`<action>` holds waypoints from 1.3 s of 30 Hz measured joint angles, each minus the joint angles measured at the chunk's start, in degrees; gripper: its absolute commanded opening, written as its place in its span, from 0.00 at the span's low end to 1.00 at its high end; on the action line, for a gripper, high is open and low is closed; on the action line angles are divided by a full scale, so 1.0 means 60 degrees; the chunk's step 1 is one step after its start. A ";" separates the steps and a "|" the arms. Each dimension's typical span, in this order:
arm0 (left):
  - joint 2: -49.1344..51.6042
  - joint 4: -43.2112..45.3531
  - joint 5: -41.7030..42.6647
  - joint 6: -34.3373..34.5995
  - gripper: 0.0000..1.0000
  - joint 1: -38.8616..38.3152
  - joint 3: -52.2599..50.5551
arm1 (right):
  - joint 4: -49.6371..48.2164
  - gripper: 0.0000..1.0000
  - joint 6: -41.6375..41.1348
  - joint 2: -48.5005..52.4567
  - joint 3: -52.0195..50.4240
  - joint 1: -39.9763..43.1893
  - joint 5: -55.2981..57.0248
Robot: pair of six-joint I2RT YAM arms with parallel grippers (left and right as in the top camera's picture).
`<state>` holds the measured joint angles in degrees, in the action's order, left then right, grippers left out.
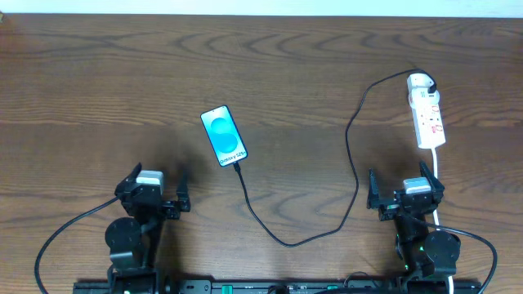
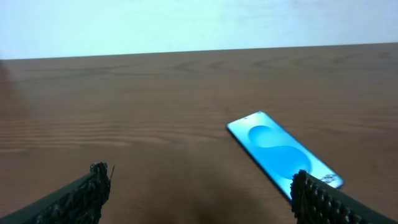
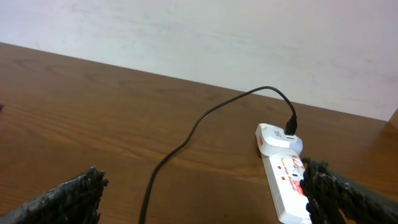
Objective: Plug charger to phone and switch on socket
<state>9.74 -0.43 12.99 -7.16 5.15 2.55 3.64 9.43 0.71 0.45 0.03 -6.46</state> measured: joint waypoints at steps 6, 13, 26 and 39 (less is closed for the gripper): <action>-0.0306 0.0157 -0.0364 -0.0055 0.94 -0.0004 -0.0302 | 0.0000 0.99 0.0000 0.0000 0.0000 0.0000 0.0000; -0.1300 -0.0025 -0.0521 -0.0033 0.94 -0.0004 -0.0277 | 0.0000 0.99 0.0000 0.0000 0.0000 0.0000 0.0000; -0.1519 -0.0029 -0.0550 -0.0022 0.94 -0.0022 -0.0277 | 0.0000 0.99 0.0000 0.0000 0.0000 0.0000 0.0000; -0.1519 -0.0033 -0.0554 -0.0022 0.94 -0.0022 -0.0277 | 0.0000 0.99 0.0000 0.0000 0.0000 0.0000 0.0000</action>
<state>0.62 -0.62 9.67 -7.29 5.02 0.89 3.64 9.43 0.71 0.45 0.03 -6.46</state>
